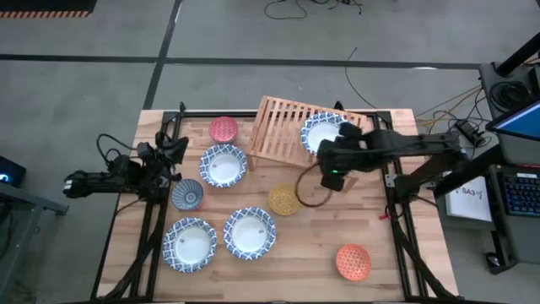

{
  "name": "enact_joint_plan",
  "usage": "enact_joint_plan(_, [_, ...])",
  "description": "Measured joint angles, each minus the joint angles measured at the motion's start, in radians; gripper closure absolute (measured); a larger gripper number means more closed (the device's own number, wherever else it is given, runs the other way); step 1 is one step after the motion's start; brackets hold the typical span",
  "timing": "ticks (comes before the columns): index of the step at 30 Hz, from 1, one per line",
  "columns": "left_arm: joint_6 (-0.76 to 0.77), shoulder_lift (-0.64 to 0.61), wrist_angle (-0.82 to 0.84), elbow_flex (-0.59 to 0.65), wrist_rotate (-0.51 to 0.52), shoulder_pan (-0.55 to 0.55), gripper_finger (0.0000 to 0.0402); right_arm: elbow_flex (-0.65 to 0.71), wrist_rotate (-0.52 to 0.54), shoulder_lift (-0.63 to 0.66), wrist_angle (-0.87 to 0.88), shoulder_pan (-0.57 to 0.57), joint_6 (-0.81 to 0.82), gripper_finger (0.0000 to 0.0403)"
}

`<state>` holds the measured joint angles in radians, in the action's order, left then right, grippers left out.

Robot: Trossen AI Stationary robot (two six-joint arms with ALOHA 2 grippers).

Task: Place and stack bowls onto a shelf
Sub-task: Put the red pattern bowl on the shelf

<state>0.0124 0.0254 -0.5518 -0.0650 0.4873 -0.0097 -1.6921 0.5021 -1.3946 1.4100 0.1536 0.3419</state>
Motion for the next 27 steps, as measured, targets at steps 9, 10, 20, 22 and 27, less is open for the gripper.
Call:
enact_joint_plan(9, [0.046,0.000,-0.012,0.000,-0.047,0.000,0.0388,0.355,0.075,0.239,-0.482,0.175,-0.073,0.0225])
enact_joint_plan(10, [0.060,0.000,-0.012,0.000,-0.057,0.000,0.0388,0.393,0.075,0.258,-0.524,0.188,-0.083,0.0225])
enact_joint_plan(20, [0.191,0.058,-0.022,0.000,-0.088,0.000,0.0388,0.693,0.078,0.405,-0.882,0.275,-0.183,0.0225])
enact_joint_plan(22, [0.212,0.094,-0.052,0.000,-0.087,0.000,0.0388,0.744,0.078,0.432,-0.944,0.290,-0.204,0.0225])
enact_joint_plan(27, [0.242,0.208,-0.153,0.000,-0.083,0.000,0.0388,0.851,0.077,0.495,-1.077,0.320,-0.245,0.0225])
